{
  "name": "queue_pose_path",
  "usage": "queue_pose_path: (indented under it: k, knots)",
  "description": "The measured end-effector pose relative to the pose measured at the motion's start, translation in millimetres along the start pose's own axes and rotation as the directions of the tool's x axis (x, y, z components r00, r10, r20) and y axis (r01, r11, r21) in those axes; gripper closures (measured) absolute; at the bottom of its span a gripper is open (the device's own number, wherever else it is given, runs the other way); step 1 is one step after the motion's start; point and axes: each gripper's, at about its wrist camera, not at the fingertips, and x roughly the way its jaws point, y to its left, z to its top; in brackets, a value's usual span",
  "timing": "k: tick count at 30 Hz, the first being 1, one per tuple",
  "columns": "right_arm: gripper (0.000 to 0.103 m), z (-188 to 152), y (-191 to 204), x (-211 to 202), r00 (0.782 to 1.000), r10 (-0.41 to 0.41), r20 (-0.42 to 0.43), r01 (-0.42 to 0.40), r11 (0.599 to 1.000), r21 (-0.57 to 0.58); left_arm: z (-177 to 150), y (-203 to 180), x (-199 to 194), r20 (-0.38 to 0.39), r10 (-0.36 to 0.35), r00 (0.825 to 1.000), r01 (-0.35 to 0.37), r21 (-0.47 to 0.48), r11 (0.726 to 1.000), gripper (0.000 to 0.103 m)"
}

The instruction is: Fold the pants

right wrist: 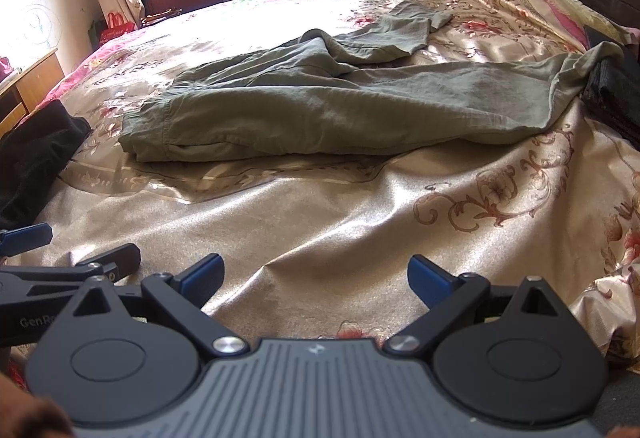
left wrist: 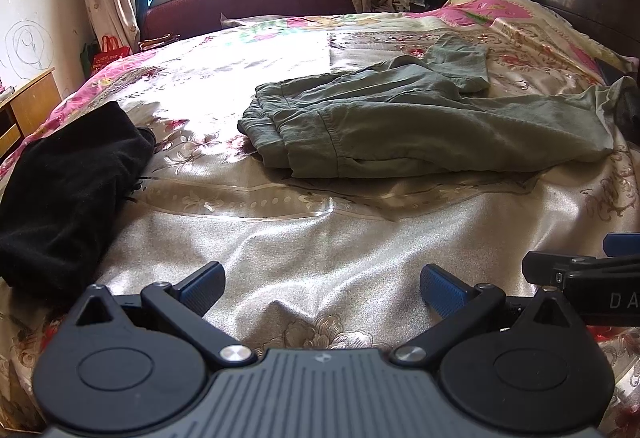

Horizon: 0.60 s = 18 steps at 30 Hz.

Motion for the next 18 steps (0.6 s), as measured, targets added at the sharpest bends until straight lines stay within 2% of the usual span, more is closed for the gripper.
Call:
queue_pose_path:
  k: [18]
  knots:
    - [0.005,-0.9,0.0,3.4,1.000,0.009,-0.013,-0.009,1.000,0.006,-0.9,-0.2,0.3,0.005,0.009,1.000,-0.009,0.011,1.000,0.000]
